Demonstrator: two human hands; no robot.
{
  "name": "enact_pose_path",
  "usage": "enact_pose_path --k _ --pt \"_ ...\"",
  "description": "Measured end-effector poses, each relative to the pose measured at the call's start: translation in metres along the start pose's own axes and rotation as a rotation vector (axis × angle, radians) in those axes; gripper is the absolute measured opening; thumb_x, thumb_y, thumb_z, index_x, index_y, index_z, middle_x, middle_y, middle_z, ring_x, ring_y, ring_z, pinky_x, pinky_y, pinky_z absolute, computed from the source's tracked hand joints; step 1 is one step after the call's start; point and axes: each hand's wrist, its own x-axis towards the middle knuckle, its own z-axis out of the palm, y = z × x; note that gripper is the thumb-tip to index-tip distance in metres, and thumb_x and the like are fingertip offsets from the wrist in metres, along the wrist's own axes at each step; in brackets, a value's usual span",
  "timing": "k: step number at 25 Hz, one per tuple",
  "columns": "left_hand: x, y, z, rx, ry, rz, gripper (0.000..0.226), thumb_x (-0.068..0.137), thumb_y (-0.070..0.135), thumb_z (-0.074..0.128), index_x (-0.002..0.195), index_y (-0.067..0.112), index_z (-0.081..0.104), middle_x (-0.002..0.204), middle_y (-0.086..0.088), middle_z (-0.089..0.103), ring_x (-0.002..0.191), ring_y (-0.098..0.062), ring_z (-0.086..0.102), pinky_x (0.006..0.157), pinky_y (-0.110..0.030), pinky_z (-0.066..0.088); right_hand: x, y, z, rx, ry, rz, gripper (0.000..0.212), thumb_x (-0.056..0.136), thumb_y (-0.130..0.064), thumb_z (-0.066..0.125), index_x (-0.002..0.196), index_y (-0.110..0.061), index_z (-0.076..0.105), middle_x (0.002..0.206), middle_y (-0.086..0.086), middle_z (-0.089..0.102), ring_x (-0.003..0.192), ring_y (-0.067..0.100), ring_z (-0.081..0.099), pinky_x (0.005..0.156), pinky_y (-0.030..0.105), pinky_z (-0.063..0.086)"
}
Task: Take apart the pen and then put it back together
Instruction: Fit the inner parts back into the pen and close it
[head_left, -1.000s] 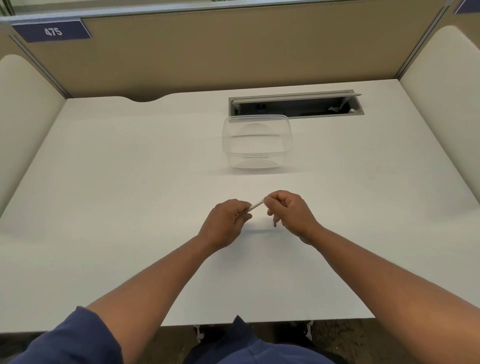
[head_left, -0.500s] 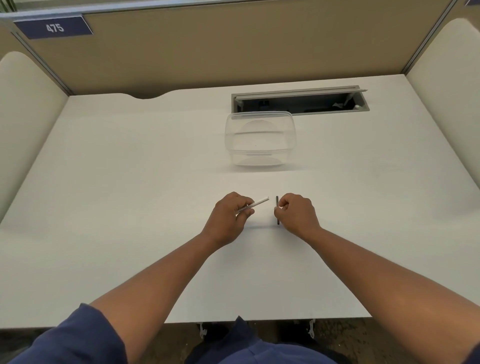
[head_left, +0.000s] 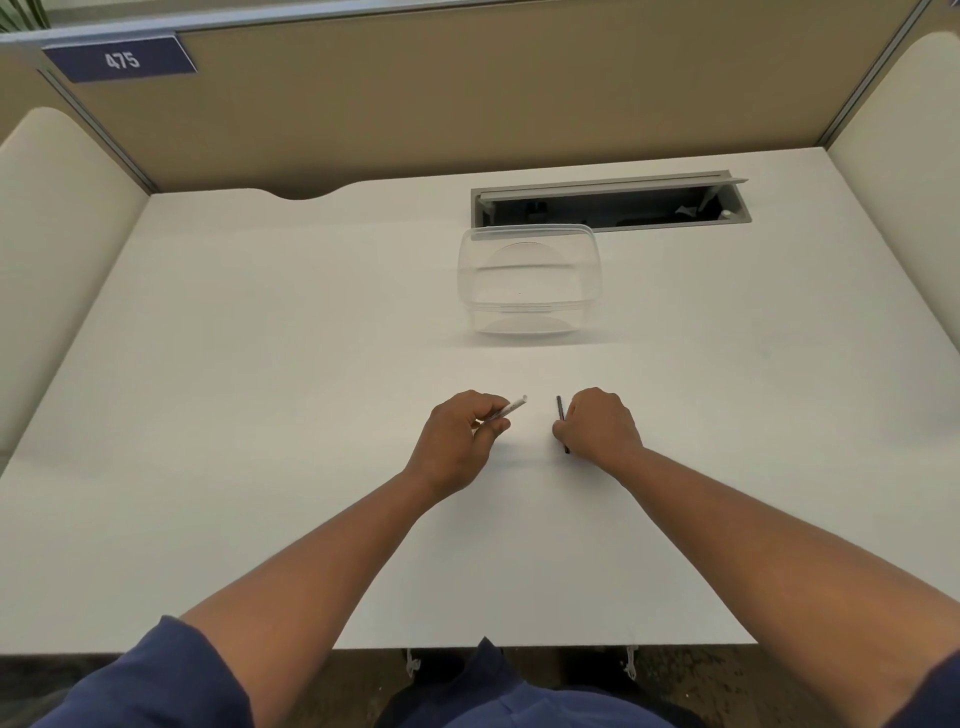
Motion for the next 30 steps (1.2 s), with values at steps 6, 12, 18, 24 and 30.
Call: enact_pose_path --k 6,12,18,24,30 --pt "0.0 -0.001 0.001 -0.032 -0.025 -0.01 0.012 0.093 0.012 0.068 0.102 0.018 0.073 0.095 0.003 0.069 0.09 -0.013 0.063 0.083 -0.028 0.053 -0.006 0.001 -0.003 0.087 -0.024 0.02 0.015 0.072 -0.022 0.069 0.077 -0.008 0.068 0.076 0.006 0.071 0.071 0.025 0.066 0.058 0.029 0.047" --pt "0.002 0.0 0.002 -0.036 -0.014 -0.017 0.012 0.092 0.013 0.069 0.102 0.017 0.073 0.096 0.002 0.07 0.091 -0.016 0.064 0.082 -0.03 0.053 -0.029 -0.005 -0.017 0.593 0.07 -0.142 0.01 0.077 -0.018 0.069 0.068 -0.017 0.066 0.056 -0.009 0.055 0.055 0.011 0.048 0.055 0.027 0.04" --pt "0.005 0.002 0.004 -0.04 -0.016 -0.023 0.012 0.093 0.012 0.068 0.103 0.017 0.073 0.095 0.002 0.07 0.09 -0.015 0.063 0.08 -0.025 0.052 -0.047 -0.027 -0.047 1.06 0.02 -0.212 0.005 0.083 -0.007 0.071 0.08 -0.006 0.067 0.076 0.009 0.068 0.068 0.016 0.061 0.06 0.027 0.046" --pt "0.007 0.005 0.005 -0.051 -0.014 -0.036 0.011 0.092 0.012 0.069 0.101 0.017 0.073 0.094 0.003 0.069 0.089 -0.013 0.063 0.076 -0.016 0.049 -0.051 -0.038 -0.054 1.166 0.009 -0.261 0.009 0.085 -0.003 0.068 0.09 0.004 0.065 0.094 0.026 0.073 0.073 0.018 0.067 0.063 0.025 0.052" --pt "0.011 0.006 0.005 -0.059 -0.013 -0.035 0.012 0.092 0.011 0.069 0.102 0.016 0.074 0.095 0.004 0.07 0.089 -0.012 0.063 0.078 -0.02 0.052 -0.046 -0.039 -0.056 1.118 0.037 -0.296 0.019 0.084 -0.003 0.071 0.094 0.011 0.064 0.092 0.033 0.069 0.073 0.019 0.067 0.065 0.028 0.054"
